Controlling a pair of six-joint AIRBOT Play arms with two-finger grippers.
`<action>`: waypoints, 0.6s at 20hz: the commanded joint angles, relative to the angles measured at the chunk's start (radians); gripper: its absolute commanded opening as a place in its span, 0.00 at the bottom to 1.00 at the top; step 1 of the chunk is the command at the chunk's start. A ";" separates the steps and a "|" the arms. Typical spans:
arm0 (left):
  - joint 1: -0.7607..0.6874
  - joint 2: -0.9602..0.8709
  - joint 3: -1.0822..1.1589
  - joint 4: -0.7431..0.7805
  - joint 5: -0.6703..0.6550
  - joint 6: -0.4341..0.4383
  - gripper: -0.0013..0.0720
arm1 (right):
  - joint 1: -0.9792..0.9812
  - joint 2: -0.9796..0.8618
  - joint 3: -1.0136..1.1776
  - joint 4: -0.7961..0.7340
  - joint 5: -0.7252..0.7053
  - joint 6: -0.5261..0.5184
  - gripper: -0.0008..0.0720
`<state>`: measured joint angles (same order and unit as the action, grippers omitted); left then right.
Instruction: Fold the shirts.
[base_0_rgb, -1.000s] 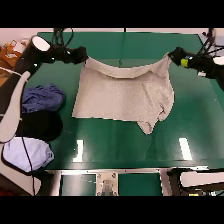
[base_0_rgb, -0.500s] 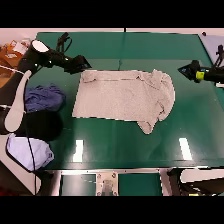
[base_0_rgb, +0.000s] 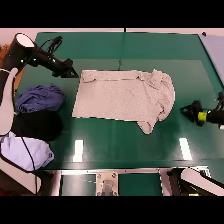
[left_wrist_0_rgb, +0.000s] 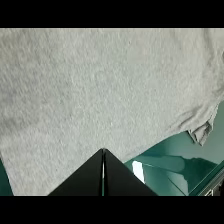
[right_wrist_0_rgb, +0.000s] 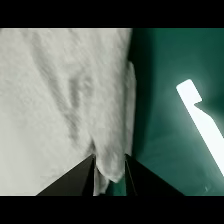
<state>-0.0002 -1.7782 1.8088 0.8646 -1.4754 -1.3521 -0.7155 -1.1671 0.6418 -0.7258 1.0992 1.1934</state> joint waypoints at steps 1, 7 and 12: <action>0.002 0.107 -0.146 0.087 -0.018 0.023 0.04 | 0.014 0.051 -0.215 -0.037 -0.067 0.025 0.42; 0.002 0.239 -0.438 0.126 0.077 0.051 0.04 | 0.238 -0.029 -0.227 0.098 -0.318 0.025 0.62; 0.002 0.254 -0.452 0.142 0.069 0.047 0.04 | 0.288 -0.130 -0.097 0.092 -0.336 0.025 0.08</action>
<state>0.0021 -1.5406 1.3815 0.9897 -1.4097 -1.3064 -0.4580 -1.2533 0.4911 -0.6392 0.7879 1.2175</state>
